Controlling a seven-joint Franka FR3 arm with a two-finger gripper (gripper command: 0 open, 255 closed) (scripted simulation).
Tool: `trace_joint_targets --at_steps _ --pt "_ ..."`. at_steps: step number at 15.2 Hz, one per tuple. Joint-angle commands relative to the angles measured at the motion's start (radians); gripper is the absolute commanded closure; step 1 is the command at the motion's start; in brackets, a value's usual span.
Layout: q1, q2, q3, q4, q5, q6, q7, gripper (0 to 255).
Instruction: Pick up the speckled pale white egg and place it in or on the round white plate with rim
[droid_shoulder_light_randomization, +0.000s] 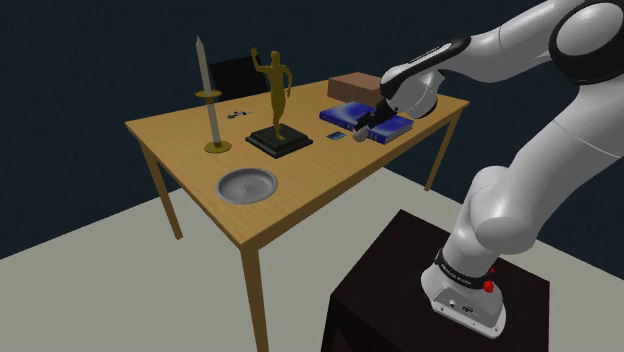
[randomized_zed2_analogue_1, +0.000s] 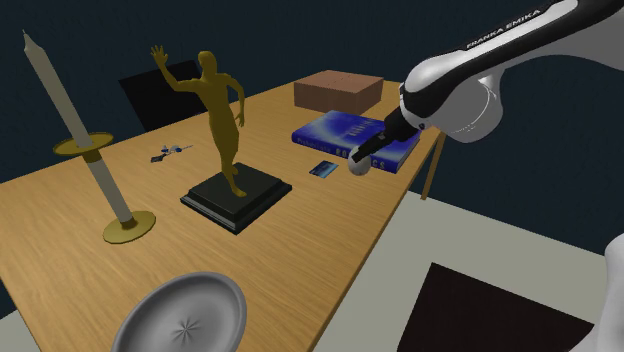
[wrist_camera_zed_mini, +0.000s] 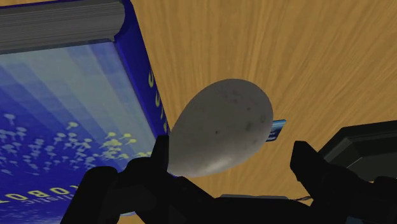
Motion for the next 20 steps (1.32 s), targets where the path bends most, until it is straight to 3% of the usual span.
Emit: trace_joint_targets --at_steps 1,3,4,13,20 --pt "0.002 0.001 -0.001 0.000 0.002 0.001 -0.001 0" --pt "0.001 0.001 -0.001 0.000 0.001 0.000 -0.001 0" --pt "0.001 0.001 -0.001 0.000 0.001 0.000 -0.001 255" --pt "0.002 0.001 -0.001 0.000 0.002 0.001 -0.001 255" --pt "-0.112 -0.050 0.099 0.031 -0.131 -0.082 0.129 255"
